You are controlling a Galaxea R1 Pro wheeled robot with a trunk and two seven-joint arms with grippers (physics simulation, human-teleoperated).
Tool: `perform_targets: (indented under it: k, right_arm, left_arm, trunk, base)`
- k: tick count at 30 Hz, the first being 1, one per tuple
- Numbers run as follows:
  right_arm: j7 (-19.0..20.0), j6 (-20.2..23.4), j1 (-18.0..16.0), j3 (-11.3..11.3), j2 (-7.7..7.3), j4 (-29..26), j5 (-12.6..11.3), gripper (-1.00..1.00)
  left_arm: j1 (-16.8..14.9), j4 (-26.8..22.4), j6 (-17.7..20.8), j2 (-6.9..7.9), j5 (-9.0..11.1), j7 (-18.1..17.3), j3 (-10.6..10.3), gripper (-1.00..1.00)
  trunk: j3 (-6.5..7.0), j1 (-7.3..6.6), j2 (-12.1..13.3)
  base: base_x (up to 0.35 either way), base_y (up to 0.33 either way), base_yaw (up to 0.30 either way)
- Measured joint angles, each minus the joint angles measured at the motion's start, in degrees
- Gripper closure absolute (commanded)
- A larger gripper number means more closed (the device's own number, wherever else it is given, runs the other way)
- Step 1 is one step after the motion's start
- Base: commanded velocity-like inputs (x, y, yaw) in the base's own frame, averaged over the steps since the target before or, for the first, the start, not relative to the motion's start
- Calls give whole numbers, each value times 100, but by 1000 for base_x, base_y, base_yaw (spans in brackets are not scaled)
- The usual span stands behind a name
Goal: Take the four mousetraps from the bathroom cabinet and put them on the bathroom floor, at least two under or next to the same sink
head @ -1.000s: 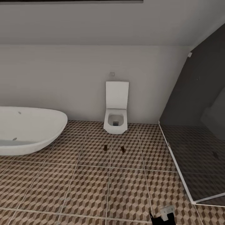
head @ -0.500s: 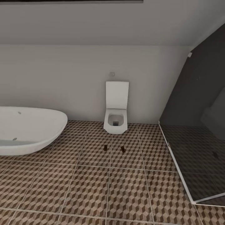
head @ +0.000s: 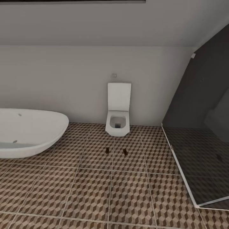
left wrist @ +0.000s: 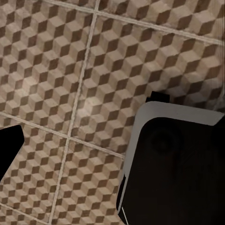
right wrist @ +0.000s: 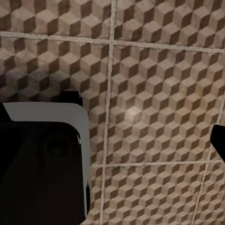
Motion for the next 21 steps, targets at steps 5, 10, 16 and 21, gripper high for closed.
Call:
perform_targets:
  k: [5, 10, 16, 21]
  right_arm:
    - [-69, 157, -119, -17, 27, -245, 5, -100]
    - [-105, -679, -148, 24, 16, -530, 21, -100]
    - [-113, -2051, -10, 20, 17, -484, -6, -100]
    - [-124, -2255, 30, 16, 24, -472, -9, -100]
  left_arm:
    - [-245, -501, 530, 33, -7, 200, 9, -100]
    - [-474, -870, 596, 51, -9, 324, 13, -100]
    - [-486, -540, -706, 52, 15, 296, -21, -100]
    - [-484, -226, -1153, 37, 24, 291, -38, -100]
  trunk:
    - [0, 0, 0]
    - [0, 0, 0]
    - [-1, -1, 0]
    - [0, -1, 0]
  base:
    - [0, 0, 0]
    - [0, 0, 0]
    - [0, 0, 0]
    - [0, 0, 0]
